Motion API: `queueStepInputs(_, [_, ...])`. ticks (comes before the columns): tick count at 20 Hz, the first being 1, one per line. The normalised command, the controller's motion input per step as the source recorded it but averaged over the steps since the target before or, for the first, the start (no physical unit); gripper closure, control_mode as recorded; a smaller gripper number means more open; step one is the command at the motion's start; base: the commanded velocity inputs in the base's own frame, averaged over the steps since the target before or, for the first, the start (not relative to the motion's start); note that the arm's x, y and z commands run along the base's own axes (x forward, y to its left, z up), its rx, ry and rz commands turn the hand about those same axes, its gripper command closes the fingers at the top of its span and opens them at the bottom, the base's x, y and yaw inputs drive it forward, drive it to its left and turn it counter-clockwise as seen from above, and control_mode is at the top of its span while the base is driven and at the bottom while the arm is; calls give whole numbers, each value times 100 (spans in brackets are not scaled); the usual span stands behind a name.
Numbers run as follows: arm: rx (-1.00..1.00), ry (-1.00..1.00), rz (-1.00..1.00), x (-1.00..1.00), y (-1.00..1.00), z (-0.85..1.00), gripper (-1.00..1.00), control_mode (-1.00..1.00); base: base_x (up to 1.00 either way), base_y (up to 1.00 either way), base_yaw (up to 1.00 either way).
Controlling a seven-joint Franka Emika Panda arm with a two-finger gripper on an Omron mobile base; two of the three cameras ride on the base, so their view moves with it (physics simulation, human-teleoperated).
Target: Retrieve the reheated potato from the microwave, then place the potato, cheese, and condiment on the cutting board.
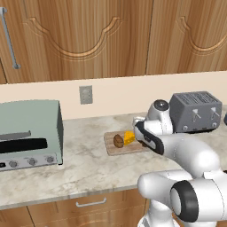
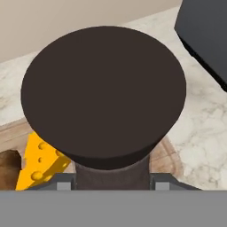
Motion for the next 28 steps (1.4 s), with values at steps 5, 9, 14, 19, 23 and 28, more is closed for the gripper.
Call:
queueStepInputs(5, [0,0,2,19,0,-17,100,-100,0,0,0])
queueStepInputs(9, [0,0,2,24,0,-17,100,-100,0,0,0])
queueStepInputs(14, [0,-1,2,19,0,-21,100,-100,0,0,0])
queueStepInputs(19, [0,-1,2,8,0,-28,100,-100,0,0,0])
queueStepInputs(23, [0,-3,2,0,5,-32,-100,-100,0,0,0])
queueStepInputs(28, [0,-8,1,-2,1,-20,-100,-100,0,0,0])
